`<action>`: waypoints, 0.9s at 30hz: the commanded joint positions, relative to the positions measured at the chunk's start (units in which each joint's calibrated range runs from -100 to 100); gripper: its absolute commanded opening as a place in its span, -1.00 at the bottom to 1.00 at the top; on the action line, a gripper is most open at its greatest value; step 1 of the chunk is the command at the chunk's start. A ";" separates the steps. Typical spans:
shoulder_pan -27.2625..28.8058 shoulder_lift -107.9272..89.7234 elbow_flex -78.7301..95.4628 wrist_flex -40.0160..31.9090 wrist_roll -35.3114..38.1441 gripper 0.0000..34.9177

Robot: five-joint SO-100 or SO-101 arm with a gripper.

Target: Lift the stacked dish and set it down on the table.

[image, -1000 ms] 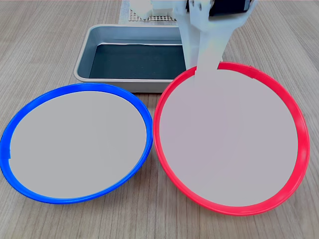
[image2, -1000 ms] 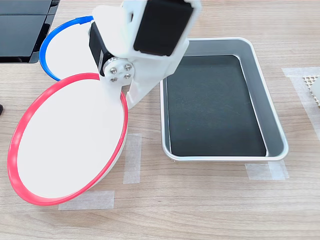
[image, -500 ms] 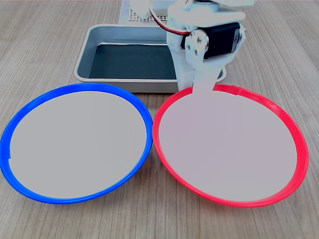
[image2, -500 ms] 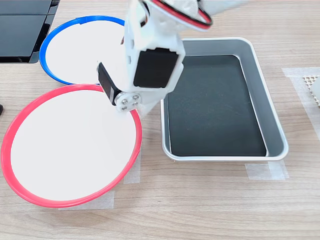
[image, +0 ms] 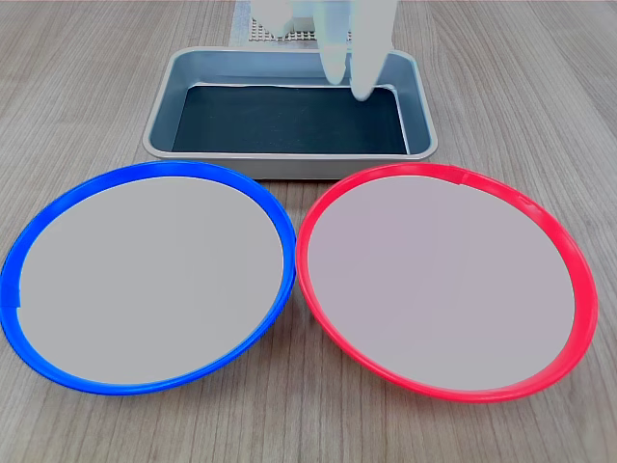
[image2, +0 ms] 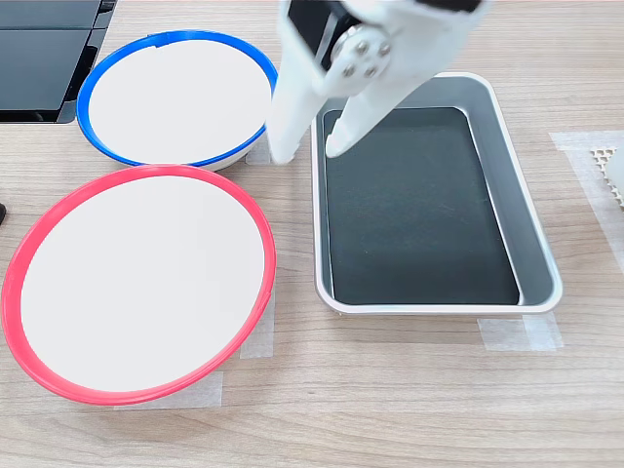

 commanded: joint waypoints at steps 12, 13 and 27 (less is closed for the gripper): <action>7.12 -62.82 62.28 -31.19 -6.50 -1.00; 7.40 -65.12 64.74 -31.27 -6.45 -1.00; 9.47 -87.30 81.67 -18.89 -8.69 -1.00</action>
